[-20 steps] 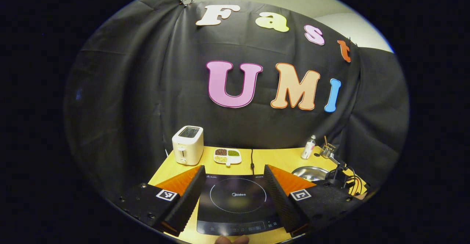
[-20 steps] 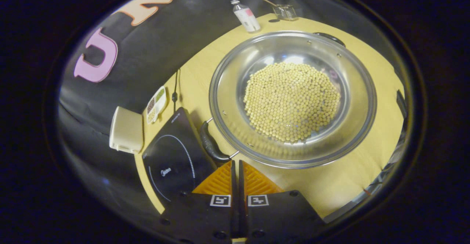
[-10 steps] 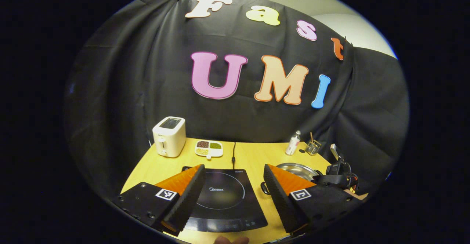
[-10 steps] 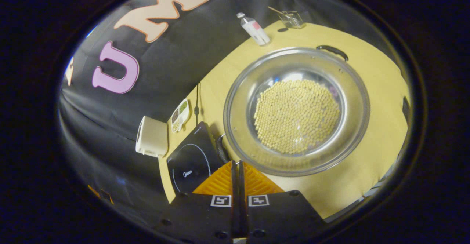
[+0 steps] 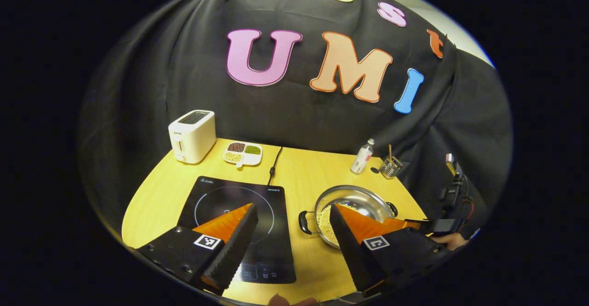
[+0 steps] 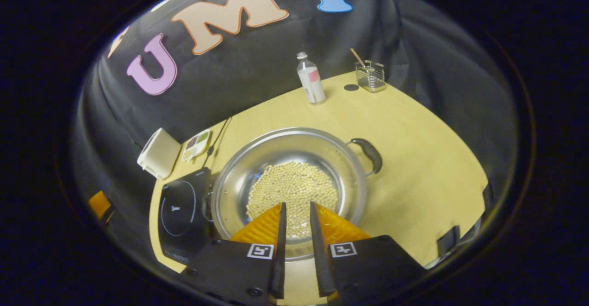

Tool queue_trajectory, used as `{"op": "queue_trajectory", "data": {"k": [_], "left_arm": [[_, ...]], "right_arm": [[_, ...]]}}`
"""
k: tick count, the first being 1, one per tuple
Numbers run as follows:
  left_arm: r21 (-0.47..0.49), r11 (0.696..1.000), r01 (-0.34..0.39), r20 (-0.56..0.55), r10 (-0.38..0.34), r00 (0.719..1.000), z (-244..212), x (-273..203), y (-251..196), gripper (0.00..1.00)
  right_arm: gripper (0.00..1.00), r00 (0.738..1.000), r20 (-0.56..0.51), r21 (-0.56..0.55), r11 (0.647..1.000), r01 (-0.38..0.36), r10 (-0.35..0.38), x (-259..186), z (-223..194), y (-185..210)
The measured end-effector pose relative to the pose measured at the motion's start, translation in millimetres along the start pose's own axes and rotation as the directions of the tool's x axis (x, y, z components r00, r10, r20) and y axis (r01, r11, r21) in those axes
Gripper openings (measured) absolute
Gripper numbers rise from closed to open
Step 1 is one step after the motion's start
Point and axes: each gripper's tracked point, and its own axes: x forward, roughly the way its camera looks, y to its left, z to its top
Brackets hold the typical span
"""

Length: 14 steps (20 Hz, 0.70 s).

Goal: First push the handle of the pot to place it horizontally, then grasp the pot with both hands and set it on the induction cooktop.

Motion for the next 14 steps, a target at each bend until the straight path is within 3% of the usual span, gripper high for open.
{"op": "queue_trajectory", "data": {"k": [2, 5, 6, 7, 8, 10, 11, 14], "left_arm": [[-0.017, 1.0, -0.008, -0.027, 0.007, 1.0, -9.6, 12.9, -13.6, 0.96], [-0.05, 0.998, -0.022, -0.068, 0.018, 0.998, -24.4, 32.6, -27.9, 0.96], [-0.042, 0.999, -0.031, -0.082, 0.027, 0.996, -29.0, 39.5, -31.1, 0.97], [-0.027, 0.999, -0.04, -0.1, 0.037, 0.994, -34.9, 45.6, -32.6, 0.97], [-0.012, 0.999, -0.046, -0.114, 0.044, 0.992, -39.3, 50.4, -33.8, 0.97], [0.0, 0.999, -0.052, -0.147, 0.051, 0.988, -50.0, 58.5, -38.1, 0.97], [0.007, 0.998, -0.058, -0.17, 0.058, 0.984, -55.5, 65.5, -39.0, 0.97], [0.025, 0.997, -0.073, -0.207, 0.077, 0.975, -67.5, 87.3, -40.1, 0.97]], "right_arm": [[0.37, 1.0, 0.017, -0.07, 0.997, 0.018, -0.017, 7.6, 11.6, -22.7], [0.36, 0.999, 0.016, -0.154, 0.987, 0.044, -0.042, 18.3, 23.8, -49.4], [0.38, 0.999, 0.023, -0.168, 0.985, 0.049, -0.045, 20.9, 27.2, -53.6], [0.48, 0.998, 0.031, -0.179, 0.982, 0.056, -0.051, 25.0, 32.5, -59.1], [0.48, 0.998, 0.033, -0.191, 0.98, 0.059, -0.054, 29.3, 35.5, -63.8], [0.61, 0.998, 0.029, -0.221, 0.974, 0.057, -0.052, 38.9, 37.8, -70.0], [0.75, 0.998, 0.025, -0.237, 0.97, 0.06, -0.056, 42.1, 37.9, -73.7], [0.75, 0.998, 0.021, -0.27, 0.961, 0.062, -0.059, 54.5, 45.0, -81.0]]}}
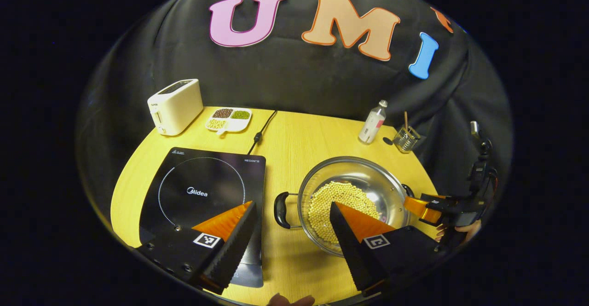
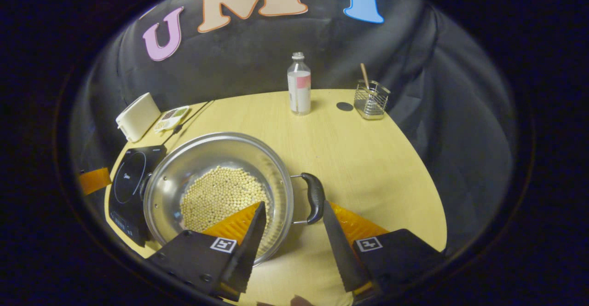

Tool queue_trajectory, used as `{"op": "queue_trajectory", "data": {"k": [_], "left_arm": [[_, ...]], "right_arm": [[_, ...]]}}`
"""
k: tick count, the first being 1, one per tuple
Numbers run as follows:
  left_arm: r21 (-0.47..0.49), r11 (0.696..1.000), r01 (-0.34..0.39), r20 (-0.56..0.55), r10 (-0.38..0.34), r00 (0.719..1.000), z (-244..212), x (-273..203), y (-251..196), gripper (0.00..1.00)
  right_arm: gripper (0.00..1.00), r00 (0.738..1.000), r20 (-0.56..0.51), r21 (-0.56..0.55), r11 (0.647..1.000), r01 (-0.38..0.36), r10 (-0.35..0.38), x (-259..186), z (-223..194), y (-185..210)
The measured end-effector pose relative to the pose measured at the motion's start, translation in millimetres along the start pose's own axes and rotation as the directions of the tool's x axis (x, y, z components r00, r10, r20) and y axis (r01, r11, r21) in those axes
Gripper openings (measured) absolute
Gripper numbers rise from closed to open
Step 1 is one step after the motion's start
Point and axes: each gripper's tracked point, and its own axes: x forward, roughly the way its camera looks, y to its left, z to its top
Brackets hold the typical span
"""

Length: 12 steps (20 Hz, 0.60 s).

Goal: First push the handle of the pot to place it horizontally, then grasp the pot with both hands and set it on the induction cooktop.

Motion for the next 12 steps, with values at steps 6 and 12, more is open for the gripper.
{"op": "queue_trajectory", "data": {"k": [6, 12], "left_arm": [[-0.001, 1.0, -0.02, -0.11, 0.019, 0.994, -26.1, 45.7, 1.4, 0.97], [-0.035, 0.999, 0.006, -0.204, -0.013, 0.979, -48.0, 77.1, -1.1, 0.94]], "right_arm": [[0.81, 0.996, -0.081, -0.005, 0.999, -0.033, 0.032, 29.9, -9.8, -4.0], [0.8, 0.988, -0.141, -0.008, 0.997, -0.072, 0.07, 49.3, -21.6, 2.8]]}}
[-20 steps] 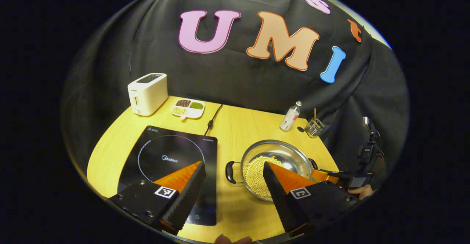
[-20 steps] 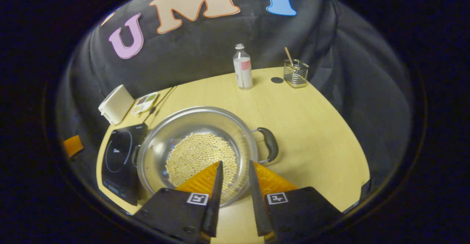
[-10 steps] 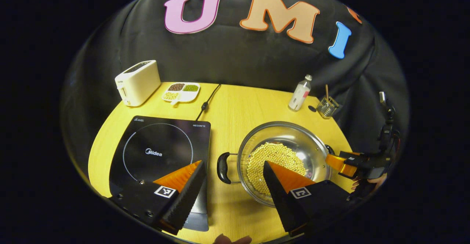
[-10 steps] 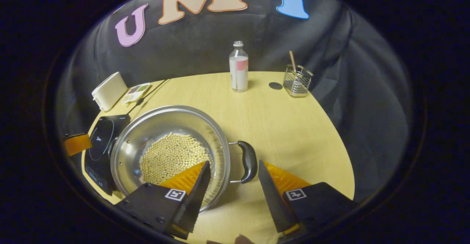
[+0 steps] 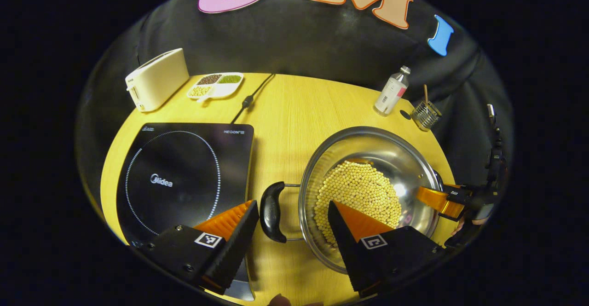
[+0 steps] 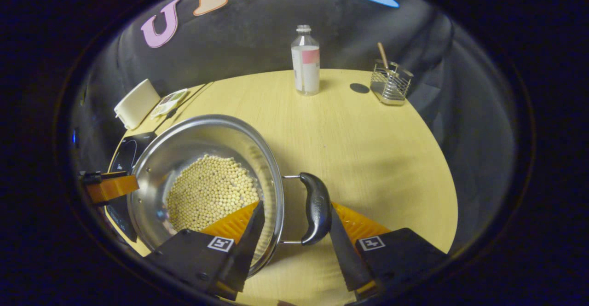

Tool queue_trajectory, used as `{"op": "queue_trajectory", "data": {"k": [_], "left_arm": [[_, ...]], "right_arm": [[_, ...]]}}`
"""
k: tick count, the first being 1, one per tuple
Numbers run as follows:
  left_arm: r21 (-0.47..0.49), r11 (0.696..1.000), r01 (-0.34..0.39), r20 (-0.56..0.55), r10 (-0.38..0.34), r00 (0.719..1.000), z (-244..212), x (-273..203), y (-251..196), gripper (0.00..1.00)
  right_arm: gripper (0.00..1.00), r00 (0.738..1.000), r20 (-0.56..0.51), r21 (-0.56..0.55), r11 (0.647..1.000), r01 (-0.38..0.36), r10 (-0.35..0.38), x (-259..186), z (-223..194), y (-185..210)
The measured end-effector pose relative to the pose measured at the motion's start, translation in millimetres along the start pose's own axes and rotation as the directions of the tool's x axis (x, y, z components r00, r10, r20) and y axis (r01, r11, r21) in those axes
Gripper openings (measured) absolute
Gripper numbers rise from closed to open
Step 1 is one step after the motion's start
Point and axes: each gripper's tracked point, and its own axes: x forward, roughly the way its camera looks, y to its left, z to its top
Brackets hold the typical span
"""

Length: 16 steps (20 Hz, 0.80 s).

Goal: First push the handle of the pot to place it horizontally, then grasp the pot with both hands and set it on the induction cooktop.

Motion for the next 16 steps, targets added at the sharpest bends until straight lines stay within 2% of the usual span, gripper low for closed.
{"op": "queue_trajectory", "data": {"k": [1, 2, 3, 4, 5, 7, 8, 9, 10, 11, 12, 13, 14, 16], "left_arm": [[-0.012, 1.0, 0.003, -0.019, -0.003, 1.0, -3.9, 7.0, 1.1, 0.93], [-0.028, 1.0, 0.005, -0.041, -0.006, 0.999, -9.2, 11.4, 1.2, 0.93], [-0.04, 0.999, 0.004, -0.056, -0.006, 0.998, -11.8, 16.1, 1.9, 0.91], [-0.043, 0.999, -0.005, -0.066, 0.002, 0.998, -13.4, 20.4, 4.7, 0.9], [-0.038, 0.999, -0.014, -0.069, 0.012, 0.998, -12.2, 23.6, 7.0, 0.85], [-0.016, 0.999, -0.034, -0.07, 0.032, 0.997, -11.1, 26.9, 11.1, 0.76], [-0.002, 0.999, -0.044, -0.082, 0.044, 0.996, -13.4, 28.8, 14.2, 0.73], [0.0, 0.999, -0.042, -0.08, 0.042, 0.996, -10.7, 28.8, 14.5, 0.67], [-0.005, 0.999, -0.034, -0.076, 0.034, 0.997, -11.3, 29.3, 13.7, 0.7], [-0.016, 1.0, -0.025, -0.081, 0.024, 0.996, -12.4, 28.6, 13.1, 0.67], [-0.022, 1.0, -0.017, -0.078, 0.015, 0.997, -12.2, 29.6, 14.0, 0.64], [-0.023, 1.0, -0.015, -0.088, 0.013, 0.996, -11.4, 28.3, 13.6, 0.64], [-0.026, 1.0, -0.017, -0.094, 0.015, 0.995, -12.3, 29.1, 14.4, 0.6], [-0.036, 0.999, -0.015, -0.105, 0.012, 0.994, -12.0, 25.9, 12.6, 0.57]], "right_arm": [[0.77, 1.0, -0.01, 0.009, 1.0, -0.005, 0.005, 2.6, -1.0, -0.1], [0.8, 1.0, -0.019, 0.019, 1.0, -0.006, 0.006, 6.5, 0.5, -1.5], [0.75, 1.0, -0.025, 0.028, 1.0, -0.006, 0.007, 10.7, 2.0, -2.7], [0.74, 0.999, -0.032, 0.038, 0.999, -0.011, 0.012, 10.4, -1.8, -3.8], [0.65, 0.999, -0.04, 0.049, 0.999, -0.022, 0.024, 12.5, -2.0, -2.7], [0.66, 0.998, -0.051, 0.07, 0.997, -0.034, 0.038, 13.2, -2.4, -3.6], [0.61, 0.998, -0.053, 0.073, 0.997, -0.036, 0.04, 12.2, -2.4, -3.6], [0.7, 0.998, -0.054, 0.083, 0.996, -0.039, 0.043, 9.6, -2.3, -3.7], [0.64, 0.997, -0.057, 0.087, 0.995, -0.042, 0.047, 15.4, -3.1, -3.6], [0.57, 0.997, -0.056, 0.093, 0.995, -0.046, 0.051, 14.2, -2.7, -2.7], [0.57, 0.996, -0.061, 0.104, 0.993, -0.052, 0.059, 4.3, 0.7, -1.8], [0.57, 0.996, -0.063, 0.123, 0.991, -0.055, 0.063, 13.8, 0.1, -2.2], [0.48, 0.994, -0.074, 0.146, 0.987, -0.063, 0.074, 13.9, 0.6, -0.4], [0.42, 0.994, -0.072, 0.15, 0.986, -0.066, 0.078, 9.4, 2.1, -0.7]]}}
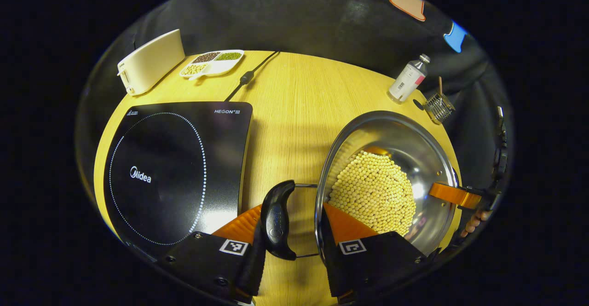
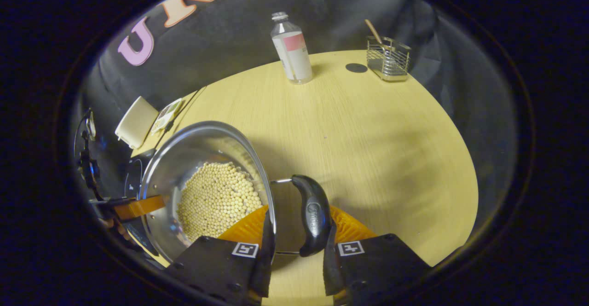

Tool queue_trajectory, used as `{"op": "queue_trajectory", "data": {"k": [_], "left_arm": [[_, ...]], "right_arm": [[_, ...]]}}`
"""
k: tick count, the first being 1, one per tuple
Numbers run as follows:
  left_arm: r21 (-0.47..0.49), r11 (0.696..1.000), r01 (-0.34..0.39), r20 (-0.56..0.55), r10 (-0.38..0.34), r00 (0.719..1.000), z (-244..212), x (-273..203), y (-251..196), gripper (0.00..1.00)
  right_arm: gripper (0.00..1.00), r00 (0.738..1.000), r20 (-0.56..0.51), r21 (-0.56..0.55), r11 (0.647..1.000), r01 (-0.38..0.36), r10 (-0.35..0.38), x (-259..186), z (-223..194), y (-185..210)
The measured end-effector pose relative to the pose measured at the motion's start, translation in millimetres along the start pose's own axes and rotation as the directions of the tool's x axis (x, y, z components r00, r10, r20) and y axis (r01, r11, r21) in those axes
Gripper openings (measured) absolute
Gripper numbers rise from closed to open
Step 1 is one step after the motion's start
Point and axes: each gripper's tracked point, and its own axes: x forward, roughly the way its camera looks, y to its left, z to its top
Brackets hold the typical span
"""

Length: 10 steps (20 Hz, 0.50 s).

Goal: First push the handle of the pot to place it horizontally, then grasp the pot with both hands and set it on the induction cooktop.

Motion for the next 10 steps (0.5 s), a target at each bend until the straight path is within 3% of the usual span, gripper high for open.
{"op": "queue_trajectory", "data": {"k": [1, 10], "left_arm": [[0.006, 1.0, 0.0, 0.012, 0.0, 1.0, 2.6, -3.3, -0.4, 0.57], [0.005, 0.999, -0.047, 0.091, 0.046, 0.995, 15.2, -59.8, 25.0, 0.59]], "right_arm": [[0.47, 1.0, 0.006, -0.007, 1.0, -0.001, 0.001, -3.6, 0.8, 1.1], [0.47, 0.997, 0.052, -0.003, 0.998, -0.063, 0.063, -38.4, 4.5, 40.8]]}}
